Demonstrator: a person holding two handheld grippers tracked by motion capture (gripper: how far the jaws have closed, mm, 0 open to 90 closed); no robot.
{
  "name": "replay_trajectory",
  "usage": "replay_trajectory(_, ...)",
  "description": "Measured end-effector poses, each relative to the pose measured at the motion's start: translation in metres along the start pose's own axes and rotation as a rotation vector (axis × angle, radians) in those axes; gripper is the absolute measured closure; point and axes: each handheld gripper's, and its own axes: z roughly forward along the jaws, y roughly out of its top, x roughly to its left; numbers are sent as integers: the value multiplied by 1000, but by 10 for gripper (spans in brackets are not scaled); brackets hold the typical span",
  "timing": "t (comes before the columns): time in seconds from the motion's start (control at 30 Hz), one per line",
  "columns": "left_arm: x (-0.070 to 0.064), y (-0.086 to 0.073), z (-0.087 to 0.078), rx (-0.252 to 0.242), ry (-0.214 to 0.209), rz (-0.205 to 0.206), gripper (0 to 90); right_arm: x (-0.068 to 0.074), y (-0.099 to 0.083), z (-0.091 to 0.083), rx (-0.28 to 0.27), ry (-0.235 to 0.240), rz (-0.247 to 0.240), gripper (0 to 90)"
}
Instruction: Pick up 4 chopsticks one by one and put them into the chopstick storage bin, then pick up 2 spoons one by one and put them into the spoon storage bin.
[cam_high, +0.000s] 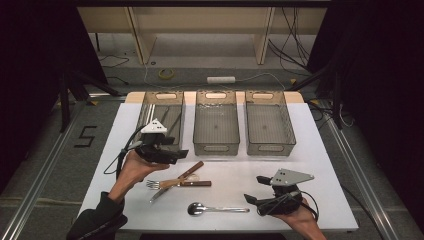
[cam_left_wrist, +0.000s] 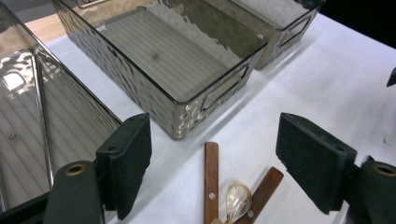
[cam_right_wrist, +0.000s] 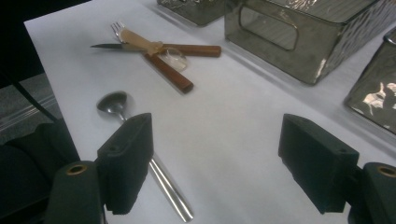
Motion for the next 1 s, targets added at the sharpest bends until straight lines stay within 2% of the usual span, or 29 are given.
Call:
replay_trajectory(0.13,-2,-5,1,32,10,15,258,0,-1,1,0,5,0,273)
replay_trajectory(0.3,-2,-11,2,47,-3,20,249,-1,-2,0,-3,2,1,272)
replay_trajectory(0.5,-4,-16,4,81,9,39,244,-4,-4,-2,-2,-2,8,270)
replay_trajectory(0.7,-3,-22,7,139,32,51,243,-6,-5,-3,-2,-6,13,268)
replay_trajectory(0.77,-2,-25,9,172,42,64,243,-6,-5,-3,-1,-6,13,268)
replay_trajectory(0.93,1,-31,13,209,39,55,239,-6,-5,-4,-2,-5,11,268)
replay_trajectory(1.0,2,-31,14,229,35,63,240,-6,-5,-3,0,-6,11,268)
